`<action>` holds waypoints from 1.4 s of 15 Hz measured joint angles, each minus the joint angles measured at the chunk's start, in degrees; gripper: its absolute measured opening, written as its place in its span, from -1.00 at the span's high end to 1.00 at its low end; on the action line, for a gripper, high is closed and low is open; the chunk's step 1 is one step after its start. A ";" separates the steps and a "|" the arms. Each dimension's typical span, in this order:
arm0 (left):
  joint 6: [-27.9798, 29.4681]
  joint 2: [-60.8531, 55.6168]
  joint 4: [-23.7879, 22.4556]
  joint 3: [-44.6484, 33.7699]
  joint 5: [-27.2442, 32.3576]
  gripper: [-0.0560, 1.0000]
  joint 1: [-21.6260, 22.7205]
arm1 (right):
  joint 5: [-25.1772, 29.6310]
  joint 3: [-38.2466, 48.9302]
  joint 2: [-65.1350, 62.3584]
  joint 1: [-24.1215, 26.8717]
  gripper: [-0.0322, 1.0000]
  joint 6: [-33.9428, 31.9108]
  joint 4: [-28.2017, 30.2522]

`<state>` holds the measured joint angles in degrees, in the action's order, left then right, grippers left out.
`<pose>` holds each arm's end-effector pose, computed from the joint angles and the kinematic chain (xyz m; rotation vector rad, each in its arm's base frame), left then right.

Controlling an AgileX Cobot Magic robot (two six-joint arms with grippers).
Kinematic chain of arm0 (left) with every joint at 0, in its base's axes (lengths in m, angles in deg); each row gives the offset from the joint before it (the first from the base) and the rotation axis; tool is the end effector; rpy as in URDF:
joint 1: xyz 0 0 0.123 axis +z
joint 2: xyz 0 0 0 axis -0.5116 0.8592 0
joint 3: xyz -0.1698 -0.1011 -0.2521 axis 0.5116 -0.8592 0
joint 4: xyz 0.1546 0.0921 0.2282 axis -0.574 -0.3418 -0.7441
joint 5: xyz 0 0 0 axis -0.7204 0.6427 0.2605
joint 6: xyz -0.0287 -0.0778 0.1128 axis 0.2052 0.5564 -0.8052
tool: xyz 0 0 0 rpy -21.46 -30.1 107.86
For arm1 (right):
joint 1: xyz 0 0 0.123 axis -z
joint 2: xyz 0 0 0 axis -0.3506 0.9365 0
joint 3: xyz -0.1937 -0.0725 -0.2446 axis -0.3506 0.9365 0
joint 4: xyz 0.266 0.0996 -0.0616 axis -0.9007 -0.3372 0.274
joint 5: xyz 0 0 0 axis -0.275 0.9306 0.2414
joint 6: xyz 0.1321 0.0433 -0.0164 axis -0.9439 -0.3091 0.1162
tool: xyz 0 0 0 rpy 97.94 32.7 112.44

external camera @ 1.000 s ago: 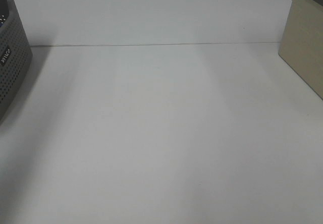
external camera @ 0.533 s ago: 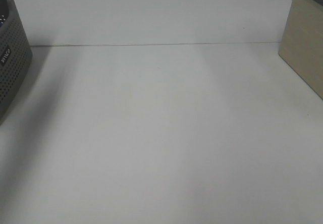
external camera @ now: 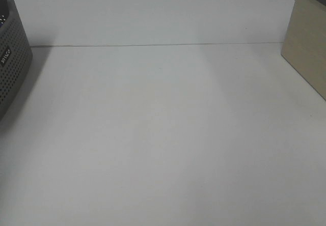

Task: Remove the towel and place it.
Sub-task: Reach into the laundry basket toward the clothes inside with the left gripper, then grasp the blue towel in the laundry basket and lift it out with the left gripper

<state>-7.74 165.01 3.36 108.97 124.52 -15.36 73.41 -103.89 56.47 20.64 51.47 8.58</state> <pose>0.4602 0.1651 0.2816 1.3856 2.4620 0.8540 0.0372 0.0130 0.2533 -0.1616 2.1250 0.0381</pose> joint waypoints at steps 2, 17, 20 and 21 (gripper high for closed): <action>-2.52 3.55 0.46 0.00 -2.69 -0.98 1.66 | 0.00 0.00 0.00 0.00 -0.52 0.00 0.00; -5.10 17.65 -1.60 0.00 -13.01 0.09 2.29 | 0.00 0.00 0.00 0.00 -0.52 0.00 0.00; -5.10 17.65 -2.35 0.00 -14.09 0.88 2.29 | 0.00 0.00 0.00 0.00 -0.52 0.00 0.00; -5.04 17.65 -2.41 0.00 -14.21 0.89 2.29 | 0.00 0.00 0.00 0.00 -0.52 0.00 0.00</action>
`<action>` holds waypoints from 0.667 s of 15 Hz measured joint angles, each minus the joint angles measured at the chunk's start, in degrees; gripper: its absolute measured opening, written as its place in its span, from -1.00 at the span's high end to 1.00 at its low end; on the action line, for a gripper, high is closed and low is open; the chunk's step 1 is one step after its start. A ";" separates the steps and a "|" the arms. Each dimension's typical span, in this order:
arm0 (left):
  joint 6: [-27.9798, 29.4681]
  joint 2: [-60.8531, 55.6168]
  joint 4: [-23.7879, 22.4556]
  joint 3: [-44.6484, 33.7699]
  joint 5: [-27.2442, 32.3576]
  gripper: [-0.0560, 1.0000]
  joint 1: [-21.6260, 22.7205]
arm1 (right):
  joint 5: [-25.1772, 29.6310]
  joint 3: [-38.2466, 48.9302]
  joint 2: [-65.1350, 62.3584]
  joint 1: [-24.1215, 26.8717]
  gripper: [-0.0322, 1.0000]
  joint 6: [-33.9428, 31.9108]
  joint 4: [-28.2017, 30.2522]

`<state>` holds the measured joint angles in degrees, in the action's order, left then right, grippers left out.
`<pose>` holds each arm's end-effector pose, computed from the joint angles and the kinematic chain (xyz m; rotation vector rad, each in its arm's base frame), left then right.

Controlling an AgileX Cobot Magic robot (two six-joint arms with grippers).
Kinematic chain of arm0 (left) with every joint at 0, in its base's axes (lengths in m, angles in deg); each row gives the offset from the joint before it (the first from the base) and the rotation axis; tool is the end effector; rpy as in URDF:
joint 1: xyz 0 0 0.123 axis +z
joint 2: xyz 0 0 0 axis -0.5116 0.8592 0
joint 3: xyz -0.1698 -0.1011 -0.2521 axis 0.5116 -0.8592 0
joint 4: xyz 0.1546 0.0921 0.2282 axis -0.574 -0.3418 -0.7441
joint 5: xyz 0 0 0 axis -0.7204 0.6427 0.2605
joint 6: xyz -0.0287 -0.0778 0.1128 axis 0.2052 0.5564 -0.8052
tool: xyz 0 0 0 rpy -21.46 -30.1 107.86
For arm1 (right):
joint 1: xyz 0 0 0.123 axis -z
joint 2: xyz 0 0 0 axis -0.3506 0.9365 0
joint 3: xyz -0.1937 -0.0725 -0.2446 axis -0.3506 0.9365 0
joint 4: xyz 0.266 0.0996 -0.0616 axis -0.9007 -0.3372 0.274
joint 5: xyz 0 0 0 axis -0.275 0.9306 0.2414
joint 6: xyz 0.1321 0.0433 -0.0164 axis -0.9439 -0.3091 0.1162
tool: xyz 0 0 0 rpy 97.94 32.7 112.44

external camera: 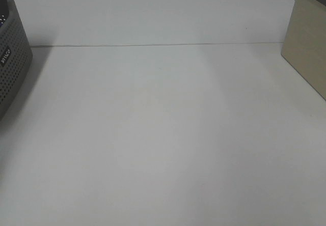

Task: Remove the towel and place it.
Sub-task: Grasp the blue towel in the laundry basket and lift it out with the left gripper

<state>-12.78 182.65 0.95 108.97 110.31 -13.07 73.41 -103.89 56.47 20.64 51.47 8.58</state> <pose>0.5096 0.1961 0.1381 1.6228 2.4145 0.8073 0.0372 0.0130 0.2533 -0.1616 2.1250 0.0381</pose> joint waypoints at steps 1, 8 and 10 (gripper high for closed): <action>0.00 0.00 0.00 0.00 0.00 0.89 0.00 | 0.00 0.00 0.00 0.00 -0.52 0.00 0.00; 0.92 -8.54 0.00 0.00 0.17 0.89 -1.89 | 0.00 0.00 0.00 0.00 -0.52 0.00 0.00; 4.07 -14.95 0.00 0.00 0.17 0.89 -3.55 | 0.00 0.00 0.00 0.00 -0.52 0.00 0.00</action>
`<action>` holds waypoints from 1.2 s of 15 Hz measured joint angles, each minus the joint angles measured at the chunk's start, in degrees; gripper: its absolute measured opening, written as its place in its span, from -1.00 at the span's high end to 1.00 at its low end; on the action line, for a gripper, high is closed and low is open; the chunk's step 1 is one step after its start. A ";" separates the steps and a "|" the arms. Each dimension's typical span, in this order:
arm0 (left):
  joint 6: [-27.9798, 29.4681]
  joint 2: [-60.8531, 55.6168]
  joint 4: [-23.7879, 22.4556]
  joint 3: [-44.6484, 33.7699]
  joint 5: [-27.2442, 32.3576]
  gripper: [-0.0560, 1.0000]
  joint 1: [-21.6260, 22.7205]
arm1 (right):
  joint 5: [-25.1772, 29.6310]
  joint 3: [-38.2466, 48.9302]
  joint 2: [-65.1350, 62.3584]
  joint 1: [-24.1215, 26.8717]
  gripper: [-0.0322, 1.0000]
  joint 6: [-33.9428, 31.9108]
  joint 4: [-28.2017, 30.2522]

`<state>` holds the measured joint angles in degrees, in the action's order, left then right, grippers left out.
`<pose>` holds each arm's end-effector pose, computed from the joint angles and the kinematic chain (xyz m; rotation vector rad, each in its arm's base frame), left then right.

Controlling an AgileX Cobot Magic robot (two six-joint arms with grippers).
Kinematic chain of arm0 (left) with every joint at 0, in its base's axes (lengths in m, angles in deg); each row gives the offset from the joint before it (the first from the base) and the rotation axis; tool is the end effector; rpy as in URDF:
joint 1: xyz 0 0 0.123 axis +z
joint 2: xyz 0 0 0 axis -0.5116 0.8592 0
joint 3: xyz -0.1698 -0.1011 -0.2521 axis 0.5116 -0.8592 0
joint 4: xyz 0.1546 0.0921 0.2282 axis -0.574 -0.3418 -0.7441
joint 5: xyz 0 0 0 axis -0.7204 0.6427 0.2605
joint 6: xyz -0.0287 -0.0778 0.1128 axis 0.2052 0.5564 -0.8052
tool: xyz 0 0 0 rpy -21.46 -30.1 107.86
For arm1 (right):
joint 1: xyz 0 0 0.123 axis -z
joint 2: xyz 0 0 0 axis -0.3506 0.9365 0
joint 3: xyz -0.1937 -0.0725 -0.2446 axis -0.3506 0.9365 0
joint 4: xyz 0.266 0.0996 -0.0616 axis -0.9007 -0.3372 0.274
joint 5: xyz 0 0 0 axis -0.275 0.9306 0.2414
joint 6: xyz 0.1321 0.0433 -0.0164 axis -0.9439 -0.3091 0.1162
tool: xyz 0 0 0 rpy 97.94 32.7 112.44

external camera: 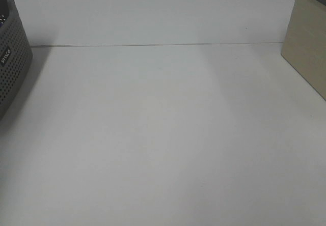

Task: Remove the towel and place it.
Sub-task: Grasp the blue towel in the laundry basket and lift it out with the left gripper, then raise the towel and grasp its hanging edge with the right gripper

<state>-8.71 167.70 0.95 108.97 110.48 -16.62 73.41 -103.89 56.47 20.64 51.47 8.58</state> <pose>0.4988 0.1588 0.2780 1.4213 2.2162 1.0049 0.0372 0.0130 0.2533 -0.1616 2.1250 0.0381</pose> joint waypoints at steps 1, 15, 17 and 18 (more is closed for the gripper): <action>1.32 -2.81 0.00 0.00 0.00 0.89 -0.69 | 0.00 0.00 0.00 0.00 -0.52 0.00 0.00; 3.90 -26.01 -2.46 0.00 -6.07 0.89 -33.58 | -0.11 0.00 0.34 0.00 -0.52 0.40 -1.15; 3.61 -26.07 -4.18 0.00 0.80 0.89 -37.01 | -2.06 -0.69 4.58 0.00 -0.52 5.39 -6.19; 3.27 -26.13 -4.76 0.00 2.23 0.89 -37.70 | -3.72 -0.80 6.13 0.00 -0.52 7.28 -8.14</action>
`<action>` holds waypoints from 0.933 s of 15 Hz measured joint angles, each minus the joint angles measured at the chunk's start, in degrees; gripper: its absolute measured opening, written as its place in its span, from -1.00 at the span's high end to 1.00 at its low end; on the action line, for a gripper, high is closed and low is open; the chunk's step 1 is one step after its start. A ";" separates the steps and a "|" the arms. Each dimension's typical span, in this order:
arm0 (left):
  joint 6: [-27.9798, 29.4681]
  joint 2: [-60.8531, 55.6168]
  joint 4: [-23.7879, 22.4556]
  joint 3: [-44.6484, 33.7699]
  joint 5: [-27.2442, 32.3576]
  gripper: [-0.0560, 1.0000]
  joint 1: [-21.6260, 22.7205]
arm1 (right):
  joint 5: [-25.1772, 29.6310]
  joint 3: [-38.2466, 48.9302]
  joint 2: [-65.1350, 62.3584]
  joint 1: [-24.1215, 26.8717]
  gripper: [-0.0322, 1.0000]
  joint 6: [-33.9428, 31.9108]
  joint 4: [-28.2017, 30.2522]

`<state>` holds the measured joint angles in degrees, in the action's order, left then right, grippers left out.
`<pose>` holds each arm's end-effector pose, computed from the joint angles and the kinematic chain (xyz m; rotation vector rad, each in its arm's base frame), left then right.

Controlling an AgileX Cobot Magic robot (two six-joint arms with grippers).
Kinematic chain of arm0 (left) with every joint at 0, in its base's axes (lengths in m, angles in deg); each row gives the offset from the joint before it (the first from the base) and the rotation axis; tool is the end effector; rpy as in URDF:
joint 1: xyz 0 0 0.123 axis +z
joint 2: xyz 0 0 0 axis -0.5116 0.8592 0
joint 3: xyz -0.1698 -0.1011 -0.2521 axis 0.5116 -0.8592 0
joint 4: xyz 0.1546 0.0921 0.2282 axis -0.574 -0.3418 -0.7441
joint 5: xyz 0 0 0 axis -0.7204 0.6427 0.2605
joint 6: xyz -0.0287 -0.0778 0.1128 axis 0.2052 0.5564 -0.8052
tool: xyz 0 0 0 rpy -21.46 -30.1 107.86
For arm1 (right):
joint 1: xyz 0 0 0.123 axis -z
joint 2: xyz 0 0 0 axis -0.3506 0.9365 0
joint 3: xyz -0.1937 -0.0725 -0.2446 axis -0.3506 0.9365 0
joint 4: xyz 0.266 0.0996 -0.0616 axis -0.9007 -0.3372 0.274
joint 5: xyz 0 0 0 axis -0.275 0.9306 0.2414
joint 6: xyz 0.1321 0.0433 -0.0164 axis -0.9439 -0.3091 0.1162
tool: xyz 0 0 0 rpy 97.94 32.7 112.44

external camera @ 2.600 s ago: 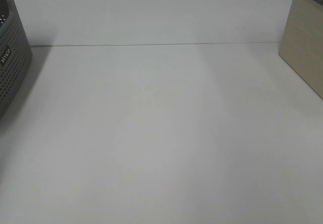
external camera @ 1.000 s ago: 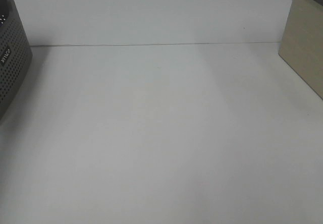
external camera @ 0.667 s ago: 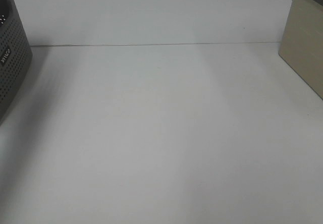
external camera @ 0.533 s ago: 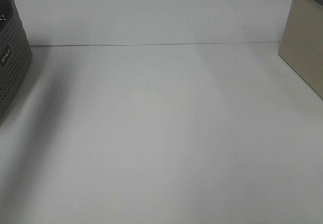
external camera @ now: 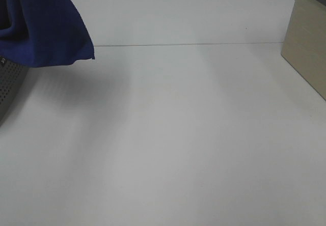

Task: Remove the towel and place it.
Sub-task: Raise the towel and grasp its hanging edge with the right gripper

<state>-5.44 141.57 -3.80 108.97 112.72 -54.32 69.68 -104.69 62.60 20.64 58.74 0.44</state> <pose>0.3808 -0.1219 0.4904 1.5386 1.3607 0.9747 0.0542 0.0295 0.2637 -0.2816 2.1203 0.1394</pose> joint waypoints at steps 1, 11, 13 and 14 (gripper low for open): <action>-0.92 -0.11 -0.69 0.00 2.06 0.89 -1.55 | -4.13 -0.11 3.09 0.00 -0.52 5.84 -6.13; -3.50 -1.83 -4.47 0.00 6.99 0.89 -17.65 | -8.94 -0.92 56.44 0.00 -0.52 95.91 -79.81; -3.50 -1.83 -4.47 0.00 6.99 0.89 -20.17 | -3.44 -3.61 65.72 0.00 -0.52 103.82 -84.11; -3.50 -1.83 -4.47 0.00 6.99 0.89 -20.80 | -0.74 -5.50 69.84 0.00 -0.52 105.48 -84.57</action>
<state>-8.94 139.74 -8.27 108.97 119.71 -75.12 68.94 -110.19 132.44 20.64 164.22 -84.13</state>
